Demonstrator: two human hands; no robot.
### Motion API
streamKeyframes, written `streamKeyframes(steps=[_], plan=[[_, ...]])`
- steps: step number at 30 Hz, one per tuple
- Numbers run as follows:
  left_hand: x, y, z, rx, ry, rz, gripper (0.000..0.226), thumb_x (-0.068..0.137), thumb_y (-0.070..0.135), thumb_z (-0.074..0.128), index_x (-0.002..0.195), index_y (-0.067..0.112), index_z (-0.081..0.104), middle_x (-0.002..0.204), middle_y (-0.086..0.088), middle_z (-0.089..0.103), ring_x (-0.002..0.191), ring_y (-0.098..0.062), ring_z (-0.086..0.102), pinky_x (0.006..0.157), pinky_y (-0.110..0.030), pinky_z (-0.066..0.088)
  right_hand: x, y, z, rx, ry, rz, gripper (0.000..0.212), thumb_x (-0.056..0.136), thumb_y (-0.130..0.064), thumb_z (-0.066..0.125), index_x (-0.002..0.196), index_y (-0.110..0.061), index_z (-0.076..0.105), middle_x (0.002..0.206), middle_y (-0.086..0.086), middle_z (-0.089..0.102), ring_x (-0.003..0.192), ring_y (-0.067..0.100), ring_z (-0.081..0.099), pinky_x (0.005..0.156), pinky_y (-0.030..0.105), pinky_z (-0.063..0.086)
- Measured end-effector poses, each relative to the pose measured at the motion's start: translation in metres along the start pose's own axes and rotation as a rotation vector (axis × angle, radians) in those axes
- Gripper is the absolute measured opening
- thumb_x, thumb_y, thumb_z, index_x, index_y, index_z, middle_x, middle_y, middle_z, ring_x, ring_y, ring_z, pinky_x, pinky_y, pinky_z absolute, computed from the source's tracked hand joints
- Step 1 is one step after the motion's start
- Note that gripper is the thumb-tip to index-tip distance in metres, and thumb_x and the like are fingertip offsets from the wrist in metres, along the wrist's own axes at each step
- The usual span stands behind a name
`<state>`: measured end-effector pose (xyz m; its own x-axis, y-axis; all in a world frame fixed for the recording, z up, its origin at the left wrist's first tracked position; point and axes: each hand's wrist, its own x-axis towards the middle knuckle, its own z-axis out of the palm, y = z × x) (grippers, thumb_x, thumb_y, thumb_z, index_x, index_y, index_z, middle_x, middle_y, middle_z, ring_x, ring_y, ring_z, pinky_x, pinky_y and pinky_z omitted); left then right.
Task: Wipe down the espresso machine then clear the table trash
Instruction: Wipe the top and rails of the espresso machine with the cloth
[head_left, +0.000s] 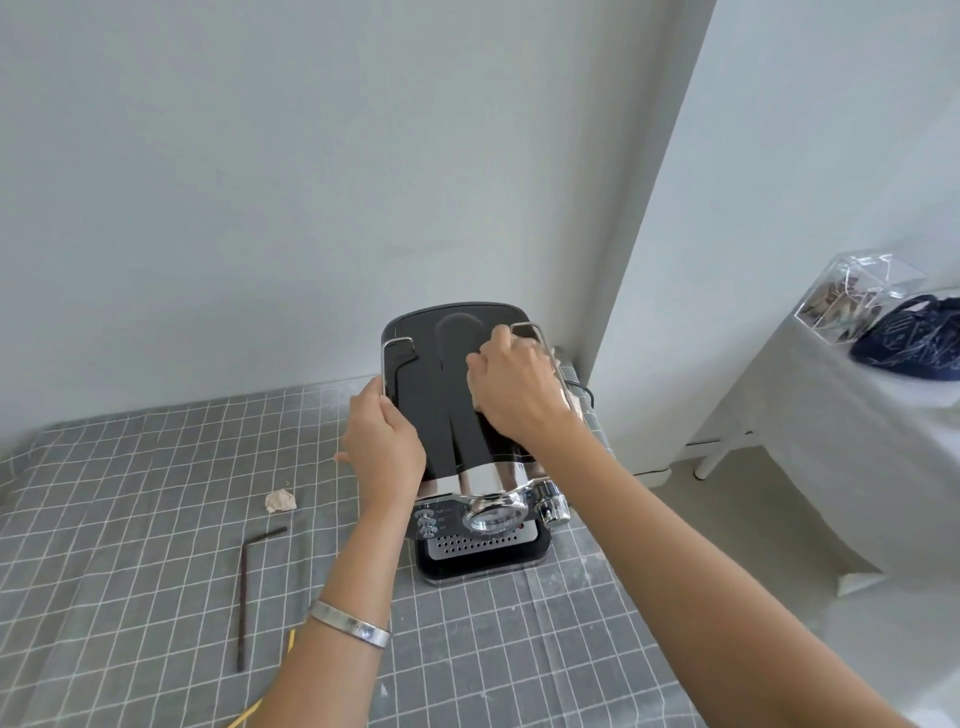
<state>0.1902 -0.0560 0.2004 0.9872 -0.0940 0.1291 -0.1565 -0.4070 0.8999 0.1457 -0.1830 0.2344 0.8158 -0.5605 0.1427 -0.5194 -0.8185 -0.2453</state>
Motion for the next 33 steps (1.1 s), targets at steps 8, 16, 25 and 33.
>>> streamKeyframes(steps=[8, 16, 25, 33], plan=[[0.001, -0.003, -0.002, -0.031, -0.021, 0.020, 0.039, 0.100, 0.011, 0.029, 0.131, 0.009, 0.054, 0.132, -0.009, 0.058, 0.119, -0.022, 0.053, 0.107, -0.048, 0.037, -0.036, -0.009, -0.009, 0.320, -0.039, -0.150, 0.027, 0.099, -0.021, 0.046, 0.120, -0.005, 0.053, 0.124, 0.010, 0.059, 0.115, 0.028, 0.052, 0.095, 0.036, 0.038], [0.000, -0.002, -0.003, -0.074, -0.015, -0.023, 0.038, 0.101, 0.014, 0.030, 0.130, 0.013, 0.054, 0.128, -0.003, 0.059, 0.109, -0.011, 0.050, 0.109, -0.051, 0.034, -0.004, -0.010, -0.002, 0.340, 0.026, -0.211, 0.029, 0.093, -0.017, 0.053, 0.115, -0.006, 0.067, 0.122, 0.007, 0.066, 0.115, 0.028, 0.057, 0.092, 0.043, 0.048], [-0.001, 0.000, -0.006, -0.052, -0.039, -0.031, 0.039, 0.101, 0.016, 0.030, 0.133, 0.011, 0.051, 0.139, -0.006, 0.052, 0.129, -0.022, 0.046, 0.115, -0.053, 0.023, -0.076, 0.001, -0.005, 0.424, -0.008, -0.348, 0.024, 0.081, 0.000, 0.054, 0.098, -0.008, 0.071, 0.105, 0.003, 0.070, 0.112, 0.023, 0.059, 0.091, 0.046, 0.050], [0.001, 0.002, -0.004, -0.003, -0.004, -0.014, 0.039, 0.100, 0.014, 0.031, 0.133, 0.006, 0.051, 0.139, -0.009, 0.052, 0.130, -0.024, 0.046, 0.113, -0.038, 0.033, -0.173, 0.064, -0.072, 1.038, -0.020, -0.129, 0.026, 0.096, 0.000, 0.051, 0.101, -0.021, 0.066, 0.045, 0.014, 0.054, 0.033, 0.009, 0.044, 0.033, 0.022, 0.038]])
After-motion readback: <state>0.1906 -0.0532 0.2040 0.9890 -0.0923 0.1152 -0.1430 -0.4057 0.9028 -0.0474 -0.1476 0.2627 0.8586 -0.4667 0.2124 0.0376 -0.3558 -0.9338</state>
